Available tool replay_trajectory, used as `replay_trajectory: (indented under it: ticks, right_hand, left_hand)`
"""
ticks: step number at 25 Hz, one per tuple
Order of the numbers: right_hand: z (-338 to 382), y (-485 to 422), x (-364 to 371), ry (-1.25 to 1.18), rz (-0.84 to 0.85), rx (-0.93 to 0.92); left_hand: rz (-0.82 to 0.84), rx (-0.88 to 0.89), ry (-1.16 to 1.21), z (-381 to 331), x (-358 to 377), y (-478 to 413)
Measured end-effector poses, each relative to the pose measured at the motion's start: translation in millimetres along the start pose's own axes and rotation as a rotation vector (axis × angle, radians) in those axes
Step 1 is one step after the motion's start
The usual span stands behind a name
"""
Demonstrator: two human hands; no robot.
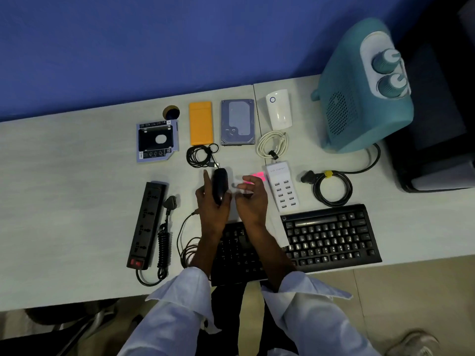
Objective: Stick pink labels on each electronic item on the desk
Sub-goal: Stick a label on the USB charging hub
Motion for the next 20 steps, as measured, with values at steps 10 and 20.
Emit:
replay_trajectory:
  ticks: [10, 20]
  right_hand:
    - [-6.1, 32.1, -74.3, 0.261, -0.17, -0.09]
    - [-3.4, 37.9, -94.8, 0.483, -0.157, -0.165]
  left_hand:
    - [-0.249, 0.073, -0.461, -3.4, 6.4, 9.6]
    - [-0.096, 0.192, -0.392, -7.4, 59.6, 53.7]
Point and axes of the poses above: each hand's wrist, its own y-axis away from the middle knuckle, its own x-axis out of the palm, z = x × y, the point moved 10 cm from there along -y, towards the middle knuckle, and after that the axes turned 9 degrees about -x, right-handed, at the moved point
